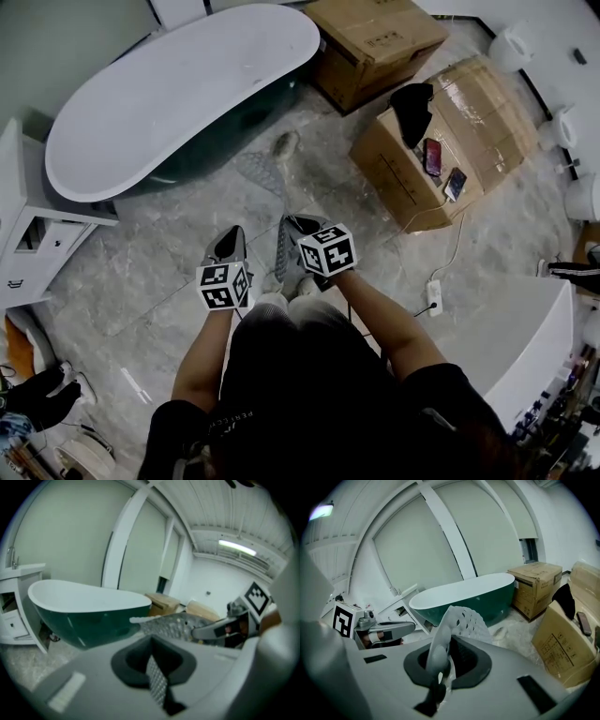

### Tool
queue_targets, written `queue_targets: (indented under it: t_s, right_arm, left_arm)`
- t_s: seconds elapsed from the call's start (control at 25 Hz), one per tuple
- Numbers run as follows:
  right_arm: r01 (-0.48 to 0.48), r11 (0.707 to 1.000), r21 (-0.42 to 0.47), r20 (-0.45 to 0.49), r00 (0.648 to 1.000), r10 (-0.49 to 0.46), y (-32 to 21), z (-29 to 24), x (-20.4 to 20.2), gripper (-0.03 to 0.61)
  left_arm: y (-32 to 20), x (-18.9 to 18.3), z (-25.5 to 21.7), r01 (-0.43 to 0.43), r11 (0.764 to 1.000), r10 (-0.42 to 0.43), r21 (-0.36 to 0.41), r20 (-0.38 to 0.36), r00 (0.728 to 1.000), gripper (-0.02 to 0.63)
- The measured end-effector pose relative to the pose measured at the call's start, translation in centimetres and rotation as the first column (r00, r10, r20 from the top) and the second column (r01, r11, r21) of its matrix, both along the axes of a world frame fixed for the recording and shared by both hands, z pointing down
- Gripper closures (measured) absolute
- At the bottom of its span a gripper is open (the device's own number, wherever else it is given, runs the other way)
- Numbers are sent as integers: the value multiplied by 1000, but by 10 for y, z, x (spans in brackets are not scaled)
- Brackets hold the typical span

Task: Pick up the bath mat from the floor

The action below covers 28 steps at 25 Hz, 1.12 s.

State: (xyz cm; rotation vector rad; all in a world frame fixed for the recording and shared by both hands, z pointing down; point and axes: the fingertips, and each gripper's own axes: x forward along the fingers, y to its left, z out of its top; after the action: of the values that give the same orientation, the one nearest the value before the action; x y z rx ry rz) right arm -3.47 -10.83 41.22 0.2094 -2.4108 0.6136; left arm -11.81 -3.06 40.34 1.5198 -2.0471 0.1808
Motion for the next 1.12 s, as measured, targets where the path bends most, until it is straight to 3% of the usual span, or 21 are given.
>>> queue_targets:
  t_s: [0.44, 1.12]
  right_arm:
    - [-102, 995, 19, 83, 992, 100, -14, -40, 26, 566]
    - [-229, 973, 20, 97, 969, 226, -32, -50, 50, 568]
  left_arm:
    - [7, 3, -26, -24, 999, 24, 31, 1, 1000, 609]
    - [13, -3, -40, -12, 998, 12, 58, -8, 1000, 609]
